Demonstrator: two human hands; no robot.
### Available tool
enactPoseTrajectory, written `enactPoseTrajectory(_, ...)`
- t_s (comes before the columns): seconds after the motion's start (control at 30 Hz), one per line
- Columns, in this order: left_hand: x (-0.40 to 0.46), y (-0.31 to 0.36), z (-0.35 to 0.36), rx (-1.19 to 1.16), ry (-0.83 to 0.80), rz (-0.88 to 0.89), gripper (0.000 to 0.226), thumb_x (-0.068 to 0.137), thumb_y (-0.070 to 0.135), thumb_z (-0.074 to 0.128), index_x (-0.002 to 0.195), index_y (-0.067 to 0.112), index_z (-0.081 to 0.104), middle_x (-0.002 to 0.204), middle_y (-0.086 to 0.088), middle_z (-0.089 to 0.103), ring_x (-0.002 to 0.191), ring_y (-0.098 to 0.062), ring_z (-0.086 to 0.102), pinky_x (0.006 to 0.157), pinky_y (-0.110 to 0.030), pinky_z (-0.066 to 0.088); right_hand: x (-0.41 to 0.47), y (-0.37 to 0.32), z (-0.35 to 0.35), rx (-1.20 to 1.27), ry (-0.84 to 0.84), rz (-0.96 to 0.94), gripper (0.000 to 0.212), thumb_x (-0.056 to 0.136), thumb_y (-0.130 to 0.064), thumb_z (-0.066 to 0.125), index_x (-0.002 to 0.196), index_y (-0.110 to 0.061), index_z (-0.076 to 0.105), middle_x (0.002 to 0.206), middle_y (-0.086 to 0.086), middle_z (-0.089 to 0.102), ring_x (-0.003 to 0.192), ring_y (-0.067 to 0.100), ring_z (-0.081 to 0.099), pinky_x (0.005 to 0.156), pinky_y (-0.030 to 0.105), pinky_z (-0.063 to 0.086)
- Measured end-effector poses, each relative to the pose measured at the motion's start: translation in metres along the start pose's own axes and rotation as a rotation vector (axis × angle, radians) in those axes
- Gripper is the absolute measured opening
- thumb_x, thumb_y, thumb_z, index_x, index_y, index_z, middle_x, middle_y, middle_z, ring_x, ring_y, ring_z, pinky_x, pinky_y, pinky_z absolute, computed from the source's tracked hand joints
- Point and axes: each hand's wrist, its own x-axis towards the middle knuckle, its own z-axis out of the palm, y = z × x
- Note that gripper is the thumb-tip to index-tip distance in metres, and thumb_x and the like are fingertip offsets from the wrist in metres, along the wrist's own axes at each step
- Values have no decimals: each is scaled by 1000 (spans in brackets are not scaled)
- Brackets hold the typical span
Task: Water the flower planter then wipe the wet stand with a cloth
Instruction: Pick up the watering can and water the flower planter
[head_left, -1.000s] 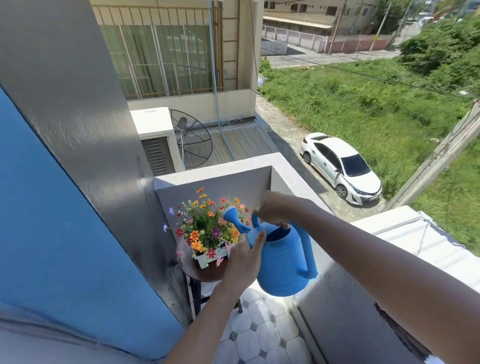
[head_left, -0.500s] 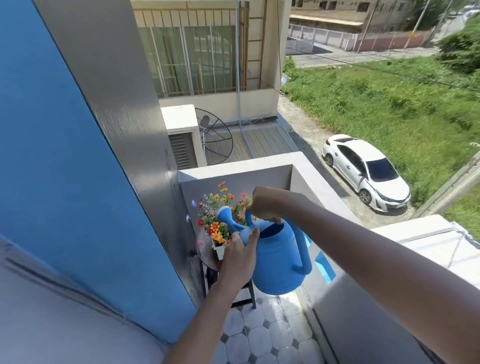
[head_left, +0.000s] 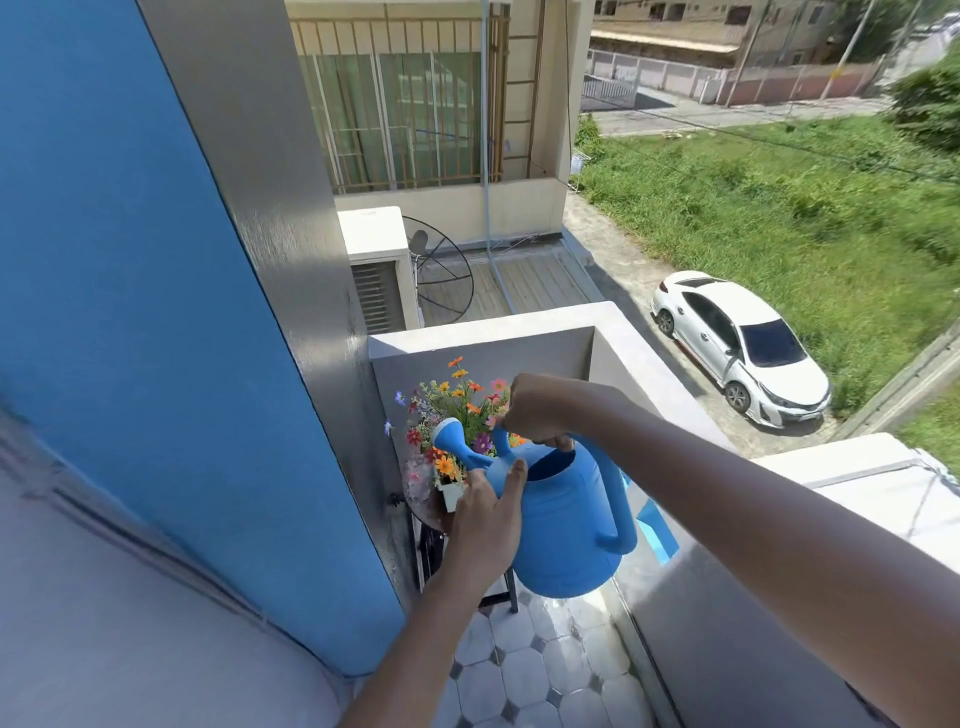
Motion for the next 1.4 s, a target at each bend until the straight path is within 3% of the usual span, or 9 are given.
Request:
enactPoseTrajectory(0.2,-4,5,11,-26,-94,-7,57,93,66,33,120,17,46,108,-3,59,98,-18,58,68,-30,40,-20,17,-4,115,8,31,31,97,-18,55,67,-13,49,58,5,53,42,15,50,41,22,41)
enactPoseTrajectory(0.37,2,4,33,-48,-162,-11,65,87,73,35,116,16,48,107,-6,61,98,-22,60,75,-37,46,-22,35,2,71,-69,133,33,99,-13,49,85,7,71,64,14,72,34,15,55,39,17,40)
enactPoseTrajectory(0.47,4,8,45,-50,-198,-8,68,85,75,35,118,17,48,111,-6,60,101,-22,59,82,-40,47,-25,49,2,85,-27,128,31,97,-12,55,67,-6,58,62,12,68,39,16,53,41,20,43)
enactPoseTrajectory(0.67,8,20,61,-43,-285,15,63,90,70,35,123,17,45,115,-6,59,101,-18,58,72,-29,40,-27,75,-1,130,-14,181,21,96,-17,55,85,0,59,59,9,58,41,19,53,43,26,44)
enactPoseTrajectory(0.8,12,24,72,3,-316,34,71,86,77,30,125,21,51,114,-2,57,104,-14,58,77,-29,42,-29,84,-1,67,-70,256,29,99,-16,47,96,8,63,34,8,57,26,14,54,34,16,39)
enactPoseTrajectory(1.0,15,26,78,19,-345,26,79,81,83,25,124,22,51,113,-1,63,100,-12,61,71,-26,45,-25,95,1,67,-62,261,33,99,-18,52,73,0,57,28,2,52,24,11,51,38,19,40)
enactPoseTrajectory(1.1,18,27,77,14,-344,28,78,83,81,27,123,20,52,110,-1,63,98,-11,61,65,-22,42,-23,96,0,70,-68,246,33,100,-17,48,78,4,61,33,5,58,25,11,52,39,19,41)
enactPoseTrajectory(1.27,23,27,72,-4,-304,29,76,82,81,29,123,21,49,110,0,60,100,-12,60,77,-32,49,-17,93,-5,98,-44,212,27,98,-11,50,86,5,68,60,13,68,39,18,56,43,21,45)
enactPoseTrajectory(1.4,30,31,61,31,-255,46,79,78,86,25,118,23,51,111,-1,61,107,-18,58,95,-43,48,-6,85,-11,86,-36,222,33,98,-10,46,79,5,67,47,12,67,34,17,60,52,24,54)
